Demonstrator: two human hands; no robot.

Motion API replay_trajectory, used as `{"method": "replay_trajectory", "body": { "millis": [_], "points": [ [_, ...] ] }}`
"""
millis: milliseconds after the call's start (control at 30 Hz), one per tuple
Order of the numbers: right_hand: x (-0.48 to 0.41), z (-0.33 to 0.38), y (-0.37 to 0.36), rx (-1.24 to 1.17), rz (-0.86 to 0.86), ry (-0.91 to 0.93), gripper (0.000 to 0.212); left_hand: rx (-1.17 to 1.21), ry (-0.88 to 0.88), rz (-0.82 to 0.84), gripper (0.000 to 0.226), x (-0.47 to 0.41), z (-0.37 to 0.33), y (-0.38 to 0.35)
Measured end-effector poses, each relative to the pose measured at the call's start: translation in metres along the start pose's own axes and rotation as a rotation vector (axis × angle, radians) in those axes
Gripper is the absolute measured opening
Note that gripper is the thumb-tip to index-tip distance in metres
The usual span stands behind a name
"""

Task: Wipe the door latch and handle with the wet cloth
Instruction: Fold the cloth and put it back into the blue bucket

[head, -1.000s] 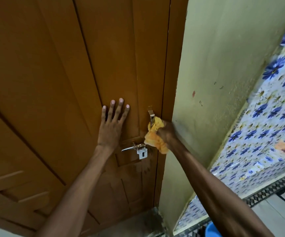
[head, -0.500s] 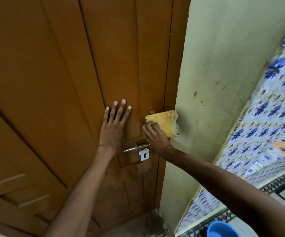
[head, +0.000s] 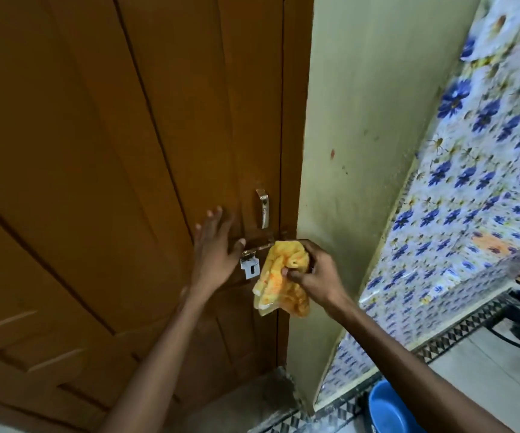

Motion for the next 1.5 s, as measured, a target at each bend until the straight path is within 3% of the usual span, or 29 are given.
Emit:
{"method": "replay_trajectory", "body": {
  "millis": [67, 133, 200, 300, 400, 500, 633, 700, 800, 900, 1033, 1100, 1167, 1200, 1300, 1367, 1433, 1500],
  "points": [
    [0.029, -0.02, 0.018, -0.328, -0.029, -0.15, 0.053, 0.495, 0.176, 0.225, 0.041, 0.04, -0.012, -0.033],
    [0.055, -0.042, 0.032, -0.493, -0.037, -0.257, 0.054, 0.814, 0.306, 0.43, 0.032, 0.086, -0.035, -0.066],
    [0.077, -0.065, 0.045, -0.547, -0.05, -0.341, 0.05, 0.97, 0.357, 0.564, 0.033, 0.124, -0.061, -0.095],
    [0.107, -0.095, 0.065, -0.565, -0.07, -0.439, 0.05, 1.087, 0.433, 0.602, 0.049, 0.161, -0.086, -0.128],
    [0.139, -0.124, 0.086, -0.571, 0.024, -0.511, 0.042, 1.071, 0.532, 0.552, 0.047, 0.188, -0.105, -0.168],
    [0.173, -0.153, 0.116, -0.561, 0.146, -0.579, 0.048, 1.051, 0.6, 0.566, 0.042, 0.213, -0.131, -0.213],
    [0.207, -0.192, 0.189, -0.644, 0.16, -0.66, 0.041, 1.038, 0.629, 0.669, 0.032, 0.243, -0.182, -0.272],
    [0.218, -0.21, 0.227, -0.665, 0.218, -0.677, 0.037, 1.026, 0.669, 0.637, 0.031, 0.252, -0.207, -0.297],
    [0.223, -0.232, 0.278, -0.417, 0.408, -0.588, 0.028, 1.058, 0.73, 0.509, 0.023, 0.257, -0.242, -0.324],
    [0.219, -0.251, 0.313, -0.235, 0.569, -0.492, 0.026, 1.008, 0.707, 0.422, 0.027, 0.26, -0.279, -0.35],
    [0.22, -0.272, 0.336, -0.303, 0.671, -0.609, 0.022, 0.893, 0.638, 0.363, 0.025, 0.259, -0.313, -0.375],
    [0.22, -0.292, 0.343, -0.321, 0.721, -0.66, 0.02, 0.856, 0.622, 0.431, 0.03, 0.259, -0.322, -0.391],
    [0.228, -0.316, 0.342, -0.356, 0.815, -0.708, 0.018, 0.831, 0.646, 0.512, 0.019, 0.262, -0.325, -0.41],
    [0.235, -0.332, 0.34, -0.364, 0.817, -0.754, 0.016, 0.876, 0.675, 0.558, 0.007, 0.269, -0.328, -0.421],
    [0.243, -0.402, 0.342, -0.275, 0.59, -0.881, 0.011, 0.888, 0.865, 0.712, 0.032, 0.291, -0.307, -0.479],
    [0.249, -0.438, 0.341, -0.305, 0.391, -0.916, 0.013, 0.931, 1.002, 0.791, 0.037, 0.308, -0.296, -0.513],
    [0.257, -0.458, 0.335, -0.382, 0.255, -0.93, 0.022, 0.864, 0.98, 0.769, 0.02, 0.309, -0.285, -0.532],
    [0.277, -0.532, 0.319, -0.479, 0.157, -1.005, 0.032, 0.788, 0.984, 0.706, 0.016, 0.312, -0.257, -0.602]
  ]
}}
Point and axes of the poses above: each hand's wrist, its own x-axis away from the middle knuckle, its own y-axis out of the back of the hand, z = x × y, the point moved 10 cm from there along -x, towards the middle knuckle, and after that the axes turned 8 degrees about y, right-handed, at the moved point
